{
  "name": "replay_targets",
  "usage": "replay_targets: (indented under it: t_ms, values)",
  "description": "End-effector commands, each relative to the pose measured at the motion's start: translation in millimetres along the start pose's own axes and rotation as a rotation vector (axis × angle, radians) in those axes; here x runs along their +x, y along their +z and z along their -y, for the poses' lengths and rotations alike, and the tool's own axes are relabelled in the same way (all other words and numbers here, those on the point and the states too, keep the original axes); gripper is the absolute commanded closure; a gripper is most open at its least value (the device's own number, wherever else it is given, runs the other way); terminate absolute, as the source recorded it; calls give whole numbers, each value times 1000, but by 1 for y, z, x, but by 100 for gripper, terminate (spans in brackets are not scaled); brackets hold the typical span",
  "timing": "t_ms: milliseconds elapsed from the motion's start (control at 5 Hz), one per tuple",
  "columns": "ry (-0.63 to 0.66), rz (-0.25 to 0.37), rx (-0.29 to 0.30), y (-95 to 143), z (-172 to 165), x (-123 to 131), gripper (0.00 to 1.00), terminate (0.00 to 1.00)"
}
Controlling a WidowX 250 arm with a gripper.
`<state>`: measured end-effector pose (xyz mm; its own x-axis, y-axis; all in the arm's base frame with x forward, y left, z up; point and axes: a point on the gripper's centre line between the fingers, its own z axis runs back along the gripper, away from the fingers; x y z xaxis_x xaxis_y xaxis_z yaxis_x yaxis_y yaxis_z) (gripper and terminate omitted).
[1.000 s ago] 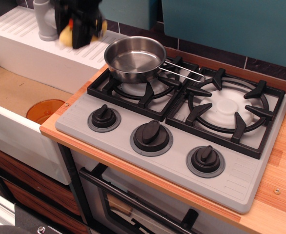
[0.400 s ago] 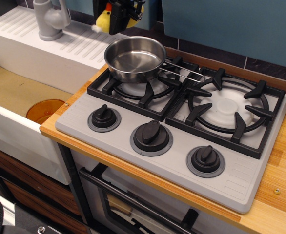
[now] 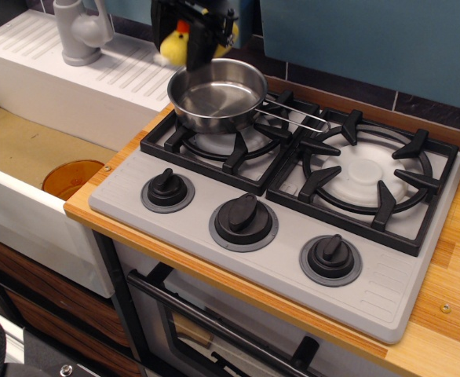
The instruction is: Put stuffedduck in pan
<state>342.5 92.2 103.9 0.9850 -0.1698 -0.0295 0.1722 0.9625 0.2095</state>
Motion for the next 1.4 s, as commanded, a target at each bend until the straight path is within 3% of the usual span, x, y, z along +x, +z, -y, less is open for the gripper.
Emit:
replay_targets:
  t_ms: [0, 400, 800, 1000, 1200]
  values:
    - [3, 75, 16, 14, -3, 1, 0, 0]
    - [-9, 75, 14, 25, -3, -2, 0, 0]
    - [-19, 138, -59, 40, 0, 1, 0, 0]
    - [-27, 185, -31, 47, 0, 3, 0, 0]
    - [-33, 192, -24, 52, -3, 8, 0, 0]
